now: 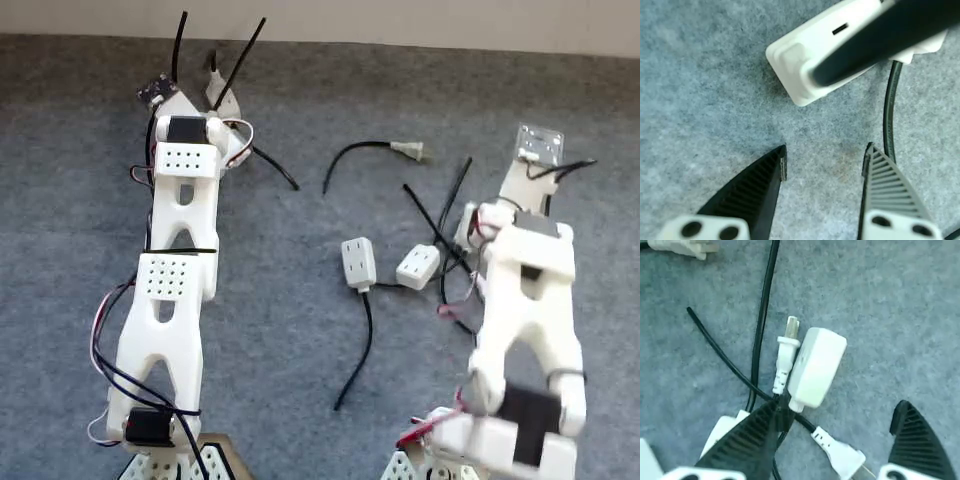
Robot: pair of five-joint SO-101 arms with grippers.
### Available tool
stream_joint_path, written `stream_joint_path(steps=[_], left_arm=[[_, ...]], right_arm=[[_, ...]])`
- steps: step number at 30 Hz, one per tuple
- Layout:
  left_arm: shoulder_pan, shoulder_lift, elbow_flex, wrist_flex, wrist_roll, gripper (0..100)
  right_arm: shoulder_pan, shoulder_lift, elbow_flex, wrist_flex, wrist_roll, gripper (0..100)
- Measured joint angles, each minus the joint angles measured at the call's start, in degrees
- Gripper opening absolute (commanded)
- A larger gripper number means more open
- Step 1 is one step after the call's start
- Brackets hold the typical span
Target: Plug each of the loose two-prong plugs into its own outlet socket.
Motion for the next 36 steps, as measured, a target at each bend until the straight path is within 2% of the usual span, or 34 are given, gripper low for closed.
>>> stream_joint_path(steps=[8,15,16,23,29,33,36], left_arm=[[0.0,0.0,0.0,0.0,0.0,26],[0.0,0.0,0.0,0.0,0.0,26],[0.0,0.0,0.0,0.0,0.0,26],[0.0,0.0,0.0,0.0,0.0,26],[0.09,0.0,0.0,0.0,0.0,26],[0.0,0.0,0.0,0.0,0.0,26],[0.0,0.0,0.0,0.0,0.0,26]], right_arm=[[1.14,23.82,-15.74,-2.37,-3.87,29.9],[1.93,31.65,-27.16,5.01,-3.87,1.4],[2.02,31.74,-28.84,7.12,-3.87,0.2],[-0.88,33.14,-45.54,30.24,-3.87,1.5],[-8.35,33.14,-57.67,51.25,-3.87,0.6],[-13.63,33.14,-56.53,53.01,-3.43,0.6],[-18.73,33.14,-50.81,53.01,1.67,0.6]])
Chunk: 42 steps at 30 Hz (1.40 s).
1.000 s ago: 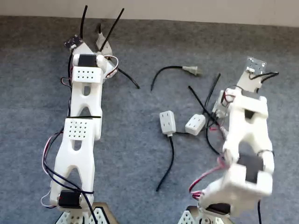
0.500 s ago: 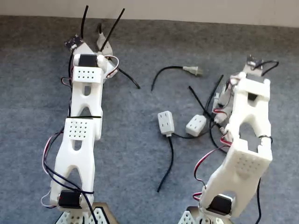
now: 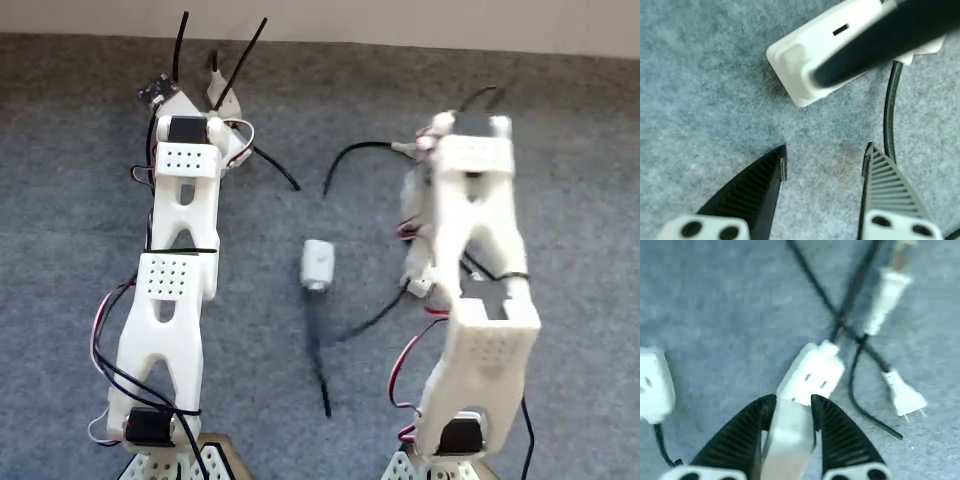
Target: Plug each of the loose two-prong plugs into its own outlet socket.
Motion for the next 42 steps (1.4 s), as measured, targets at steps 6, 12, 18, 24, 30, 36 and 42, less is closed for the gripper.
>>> stream_joint_path(steps=[6,12,18,24,30,36,42], left_arm=[[0.0,0.0,0.0,0.0,0.0,26],[0.0,0.0,0.0,0.0,0.0,26],[0.0,0.0,0.0,0.0,0.0,26],[0.0,0.0,0.0,0.0,0.0,26],[0.0,0.0,0.0,0.0,0.0,26],[0.0,0.0,0.0,0.0,0.0,26],[0.0,0.0,0.0,0.0,0.0,26]], right_arm=[[-5.54,0.0,10.99,-4.48,2.73,1.9],[-1.49,0.0,11.34,-5.89,2.37,28.9],[2.11,0.0,4.31,-5.8,10.55,42.8],[4.84,0.0,-8.88,-11.08,23.74,42.8],[5.98,5.8,-10.55,-22.77,37.8,42.8],[6.42,14.51,-10.46,-34.9,42.2,42.8],[9.14,15.74,-14.86,-42.11,38.24,42.8]])
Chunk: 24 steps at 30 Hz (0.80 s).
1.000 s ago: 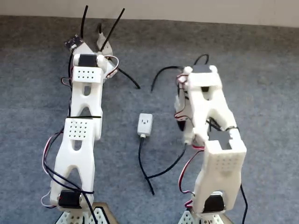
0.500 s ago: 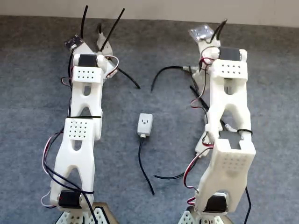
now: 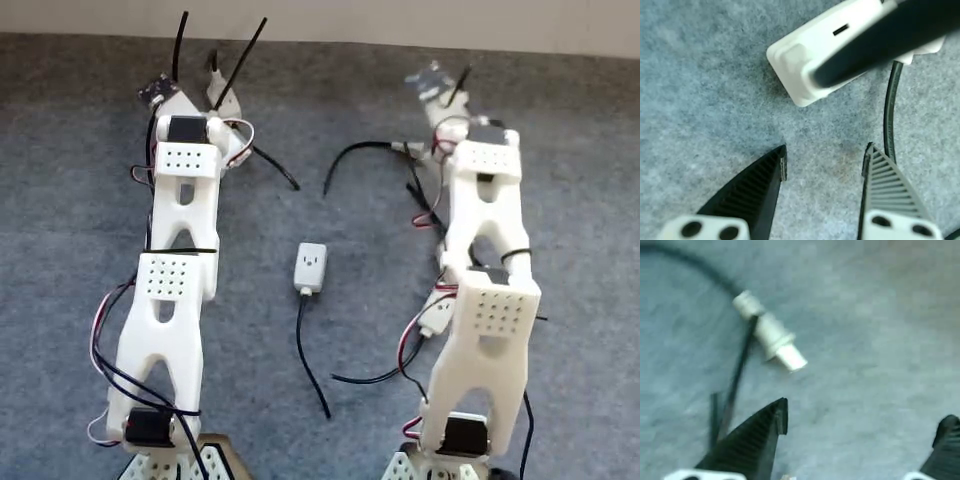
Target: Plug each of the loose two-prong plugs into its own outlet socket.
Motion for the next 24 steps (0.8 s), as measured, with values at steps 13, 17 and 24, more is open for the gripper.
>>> stream_joint_path(steps=[13,17,24], left_arm=[[0.0,0.0,0.0,0.0,0.0,26],[0.0,0.0,0.0,0.0,0.0,26],[0.0,0.0,0.0,0.0,0.0,26]], right_arm=[[-0.62,16.0,-11.16,-19.52,-6.86,42.8],[-1.05,19.43,-13.45,-21.63,-16.7,42.8],[-1.93,18.29,-15.56,-2.37,-19.43,42.8]])
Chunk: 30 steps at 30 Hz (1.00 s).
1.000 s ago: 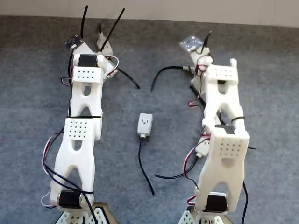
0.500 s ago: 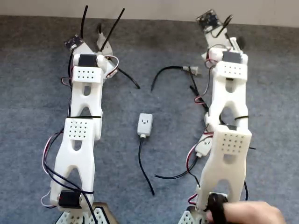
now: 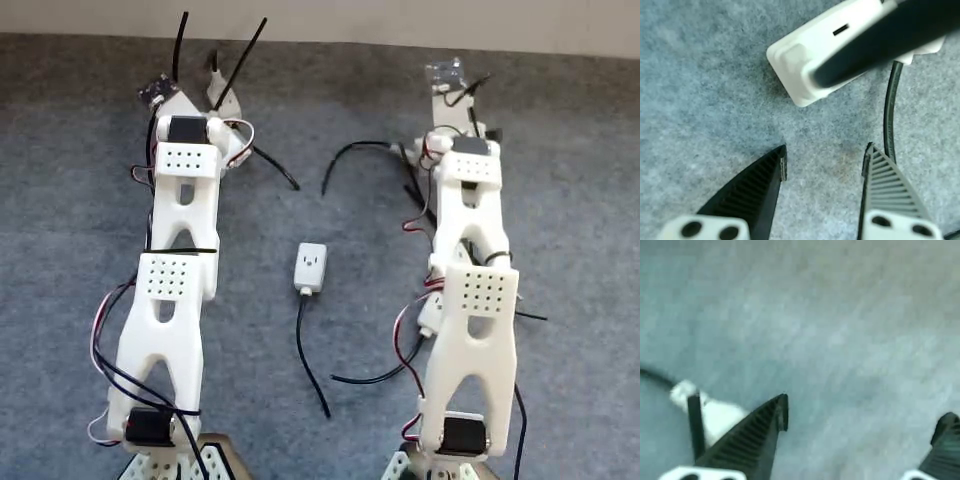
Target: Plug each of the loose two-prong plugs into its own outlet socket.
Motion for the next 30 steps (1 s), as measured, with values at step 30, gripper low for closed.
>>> stream_joint_path(steps=[30], left_arm=[[0.0,0.0,0.0,0.0,0.0,26]], right_arm=[[0.53,9.85,-22.33,14.24,-8.09,42.8]])
